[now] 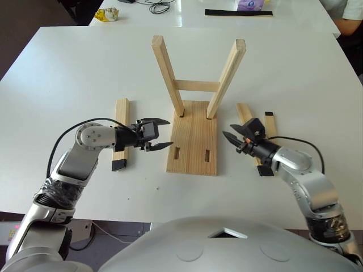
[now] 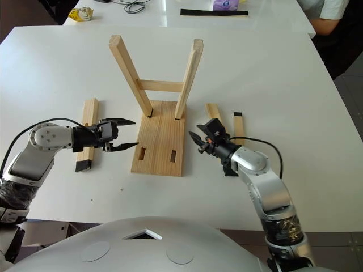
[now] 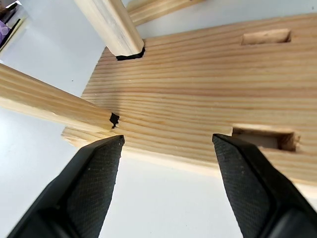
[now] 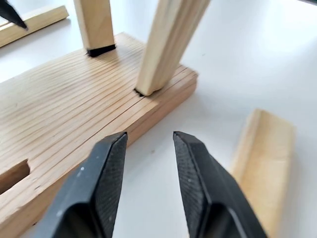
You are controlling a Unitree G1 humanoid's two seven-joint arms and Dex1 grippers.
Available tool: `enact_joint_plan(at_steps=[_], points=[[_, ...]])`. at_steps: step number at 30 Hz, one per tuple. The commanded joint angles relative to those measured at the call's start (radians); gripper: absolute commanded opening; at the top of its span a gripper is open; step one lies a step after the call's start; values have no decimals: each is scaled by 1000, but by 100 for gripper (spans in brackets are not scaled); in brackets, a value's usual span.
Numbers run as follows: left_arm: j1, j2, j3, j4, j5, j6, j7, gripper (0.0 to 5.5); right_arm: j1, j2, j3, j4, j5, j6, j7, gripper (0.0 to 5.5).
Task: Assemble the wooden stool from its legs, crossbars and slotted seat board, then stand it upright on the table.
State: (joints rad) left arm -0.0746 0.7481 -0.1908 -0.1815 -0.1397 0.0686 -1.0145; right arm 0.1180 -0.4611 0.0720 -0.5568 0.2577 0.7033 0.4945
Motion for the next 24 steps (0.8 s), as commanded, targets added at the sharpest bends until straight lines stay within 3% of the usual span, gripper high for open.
enact_joint_plan(at_steps=[1,4,9,13,18,24], points=[[69,-18,59,-108,-53,116,71,331,-129,-101,-193,-70,77,177,-4,172],[105,-64,168,-230,-140,278,193,331,-202,-207,-256,-59,43,364,-52,172],[102,-177,306,-380,-230,538,448,331,-174,-285,-176,-32,-30,433,-101,172],[96,-302,357,-446,-240,662,649,331,-160,-219,-147,-9,-40,485,-151,172],[129,-362,356,-502,-230,715,746,331,-186,-162,-197,-22,-26,603,-183,172],[170,-380,334,-544,-212,729,790,331,-209,-103,-258,-130,4,800,-193,247]])
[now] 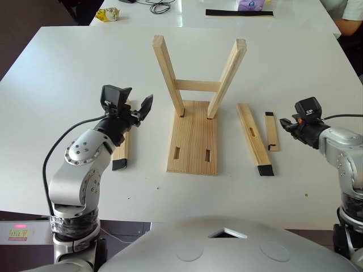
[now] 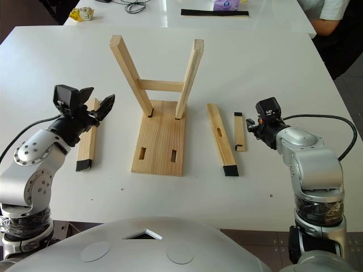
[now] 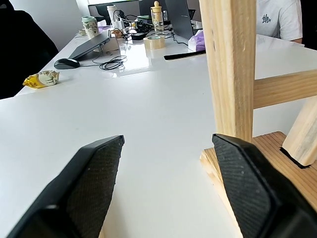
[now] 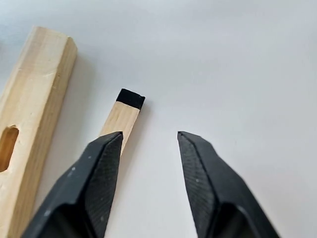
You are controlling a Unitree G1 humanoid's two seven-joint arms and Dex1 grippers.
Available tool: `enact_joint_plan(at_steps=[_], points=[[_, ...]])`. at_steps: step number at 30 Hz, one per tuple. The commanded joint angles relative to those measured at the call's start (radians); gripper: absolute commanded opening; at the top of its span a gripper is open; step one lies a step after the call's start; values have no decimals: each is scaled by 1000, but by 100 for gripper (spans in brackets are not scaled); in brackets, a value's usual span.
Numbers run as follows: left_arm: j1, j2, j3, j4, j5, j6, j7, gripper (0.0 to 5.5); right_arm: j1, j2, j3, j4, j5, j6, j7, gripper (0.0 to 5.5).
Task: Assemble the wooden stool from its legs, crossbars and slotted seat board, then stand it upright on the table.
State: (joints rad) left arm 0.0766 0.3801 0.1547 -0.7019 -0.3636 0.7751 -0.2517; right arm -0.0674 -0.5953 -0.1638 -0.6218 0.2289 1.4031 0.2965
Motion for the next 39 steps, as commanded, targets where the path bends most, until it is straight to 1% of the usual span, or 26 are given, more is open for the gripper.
enact_joint_plan(at_steps=[1,4,7,14,23,29,35,39], points=[[23,-15,-15,-29,12,25,35,331,-28,34,-21,-76,38,119,9,262],[15,-25,-43,-30,18,33,54,331,-31,62,-1,-121,58,182,9,266],[8,-32,-69,-39,23,42,68,331,-2,63,28,-143,54,194,-6,266],[17,-47,-101,-42,39,35,89,331,79,-1,98,-133,7,75,-43,266],[21,-52,-123,-45,49,36,91,331,131,0,118,-80,-16,-5,-54,266],[9,-52,-135,-41,52,39,86,331,189,50,102,3,-24,-45,-73,266],[7,-47,-137,-41,52,42,83,331,195,80,81,-10,-7,-19,-67,266],[1,-44,-136,-35,50,42,78,331,181,76,40,-36,-8,-4,-66,266]])
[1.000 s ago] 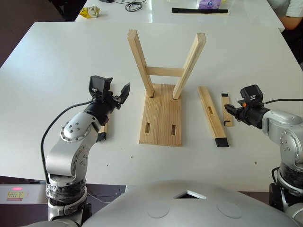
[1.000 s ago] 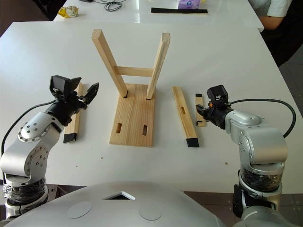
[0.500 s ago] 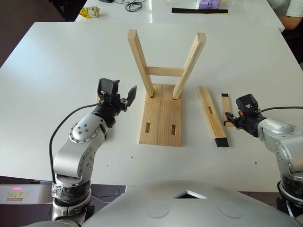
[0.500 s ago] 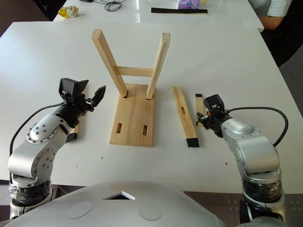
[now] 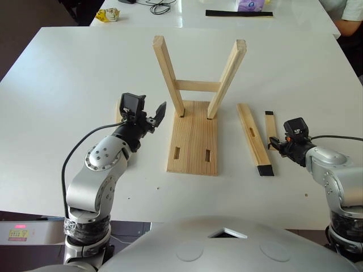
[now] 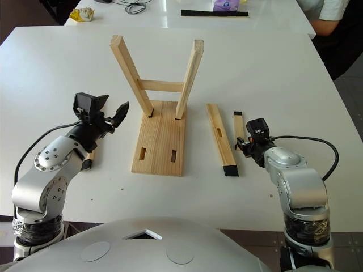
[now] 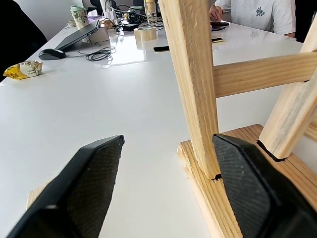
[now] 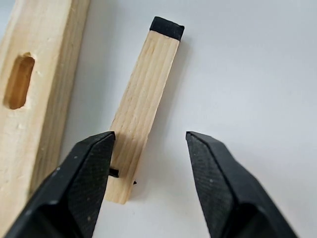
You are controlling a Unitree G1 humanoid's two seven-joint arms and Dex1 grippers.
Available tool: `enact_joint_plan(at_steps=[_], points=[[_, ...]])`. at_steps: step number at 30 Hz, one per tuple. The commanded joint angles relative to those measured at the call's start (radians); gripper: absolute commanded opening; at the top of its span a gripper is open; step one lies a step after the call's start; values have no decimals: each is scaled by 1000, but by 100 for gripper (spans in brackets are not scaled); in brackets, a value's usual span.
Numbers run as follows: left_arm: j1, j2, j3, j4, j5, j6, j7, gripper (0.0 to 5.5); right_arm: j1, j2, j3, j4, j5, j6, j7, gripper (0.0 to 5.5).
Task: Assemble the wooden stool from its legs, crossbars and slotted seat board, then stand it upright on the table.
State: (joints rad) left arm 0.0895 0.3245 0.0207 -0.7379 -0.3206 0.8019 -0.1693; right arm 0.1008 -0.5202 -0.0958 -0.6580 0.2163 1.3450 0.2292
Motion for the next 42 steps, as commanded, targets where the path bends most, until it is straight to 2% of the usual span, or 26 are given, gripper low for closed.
enact_joint_plan(at_steps=[1,4,10,17,23,34,36,42], points=[[-13,12,-3,1,7,15,-5,331,3,9,-39,-6,8,61,2,266],[-6,5,-5,-6,12,15,5,331,-30,11,-30,-13,9,76,1,289],[-11,7,-7,2,17,11,4,331,-76,60,-39,-46,9,142,-14,376],[-14,13,-7,8,17,9,-3,331,-71,81,-34,-64,-4,165,-29,376],[-10,22,-7,11,16,8,-11,331,-5,54,-34,13,-34,76,-43,376],[-25,38,-20,22,15,12,-21,331,100,71,-22,102,-37,-38,-34,376],[-36,40,-19,26,16,16,-21,331,114,76,-19,122,-39,-59,-34,334],[-59,50,-9,36,9,25,-31,331,132,98,-22,144,-33,-97,-28,253]])
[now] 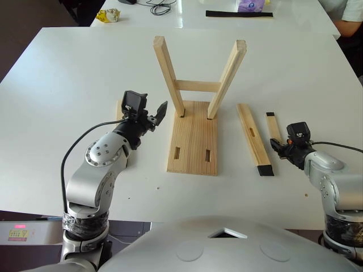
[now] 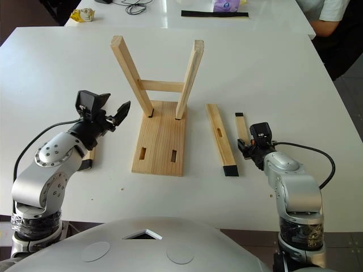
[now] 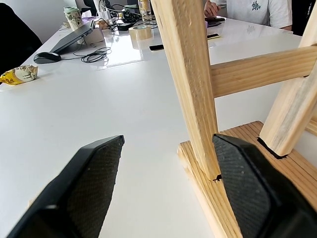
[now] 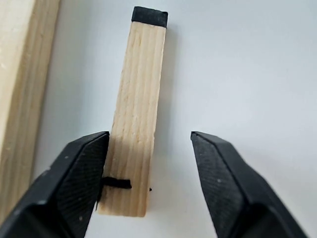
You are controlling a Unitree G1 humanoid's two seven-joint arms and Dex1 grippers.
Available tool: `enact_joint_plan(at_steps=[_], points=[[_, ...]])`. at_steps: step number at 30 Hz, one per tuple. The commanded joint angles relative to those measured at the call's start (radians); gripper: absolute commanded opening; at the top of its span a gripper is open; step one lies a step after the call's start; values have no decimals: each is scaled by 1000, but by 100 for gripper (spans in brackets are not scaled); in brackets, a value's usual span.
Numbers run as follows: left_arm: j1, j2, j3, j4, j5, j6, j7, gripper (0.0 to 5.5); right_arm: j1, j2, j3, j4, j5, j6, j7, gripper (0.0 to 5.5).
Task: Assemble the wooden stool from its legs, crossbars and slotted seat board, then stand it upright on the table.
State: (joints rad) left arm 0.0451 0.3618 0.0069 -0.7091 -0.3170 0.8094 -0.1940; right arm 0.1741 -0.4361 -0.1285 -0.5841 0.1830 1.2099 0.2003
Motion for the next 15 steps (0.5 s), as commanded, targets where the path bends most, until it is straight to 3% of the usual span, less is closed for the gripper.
enact_joint_plan(at_steps=[1,8,15], points=[[-17,13,7,7,3,22,-8,331,59,15,9,69,1,39,1,236],[-40,13,42,18,-18,48,-14,331,49,22,8,54,5,43,-1,134],[-74,-2,98,54,-31,59,-2,331,27,17,5,62,5,28,-2,133]])
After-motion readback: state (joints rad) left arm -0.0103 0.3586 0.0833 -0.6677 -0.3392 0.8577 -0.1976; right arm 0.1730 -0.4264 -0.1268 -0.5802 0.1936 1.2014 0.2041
